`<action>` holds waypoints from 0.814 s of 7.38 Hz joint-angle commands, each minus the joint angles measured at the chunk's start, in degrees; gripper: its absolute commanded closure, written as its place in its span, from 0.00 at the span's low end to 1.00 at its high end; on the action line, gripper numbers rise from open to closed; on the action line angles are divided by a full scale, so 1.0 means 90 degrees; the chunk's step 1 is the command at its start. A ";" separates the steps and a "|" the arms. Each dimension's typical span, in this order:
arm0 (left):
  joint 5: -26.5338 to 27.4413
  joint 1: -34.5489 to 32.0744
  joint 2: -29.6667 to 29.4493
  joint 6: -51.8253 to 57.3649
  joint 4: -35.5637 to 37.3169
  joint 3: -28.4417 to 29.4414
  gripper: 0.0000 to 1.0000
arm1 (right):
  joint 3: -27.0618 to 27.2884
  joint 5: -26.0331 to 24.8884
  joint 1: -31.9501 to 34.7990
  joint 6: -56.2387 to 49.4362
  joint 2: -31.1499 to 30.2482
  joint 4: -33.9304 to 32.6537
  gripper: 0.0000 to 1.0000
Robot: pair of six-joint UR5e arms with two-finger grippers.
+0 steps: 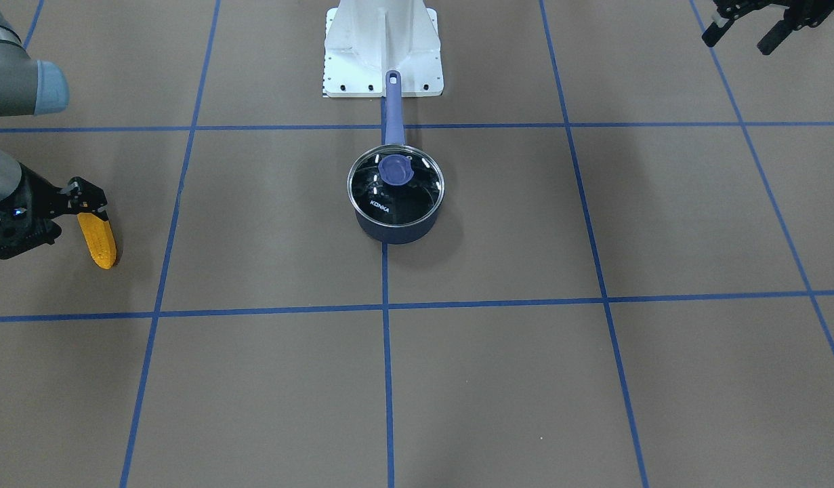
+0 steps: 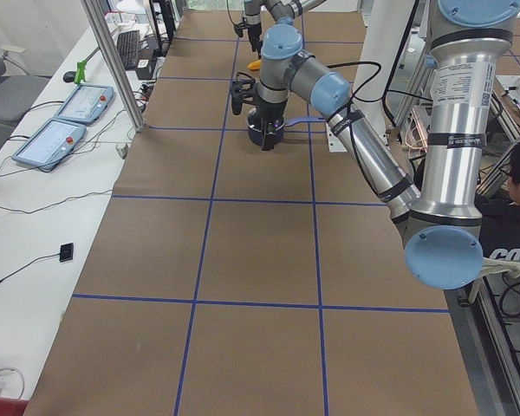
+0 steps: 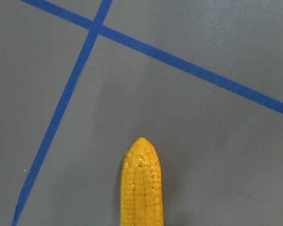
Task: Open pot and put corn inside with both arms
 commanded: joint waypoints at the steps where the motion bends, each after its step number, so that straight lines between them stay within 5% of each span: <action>1: 0.0499 0.0676 -0.0351 -0.0781 0.0000 -0.0029 0.02 | -0.0051 -0.0406 -0.0393 0.0296 -0.0005 0.0218 0.00; 5: 0.0920 0.1449 -0.0879 -0.1779 0.0010 -0.0020 0.02 | -0.0490 -0.0409 -0.0423 0.0267 0.0063 0.0569 0.05; 6: 0.0962 0.1538 -0.0880 -0.1868 0.0010 -0.0020 0.02 | -0.0501 -0.0380 -0.0423 0.0219 0.0073 0.0599 0.24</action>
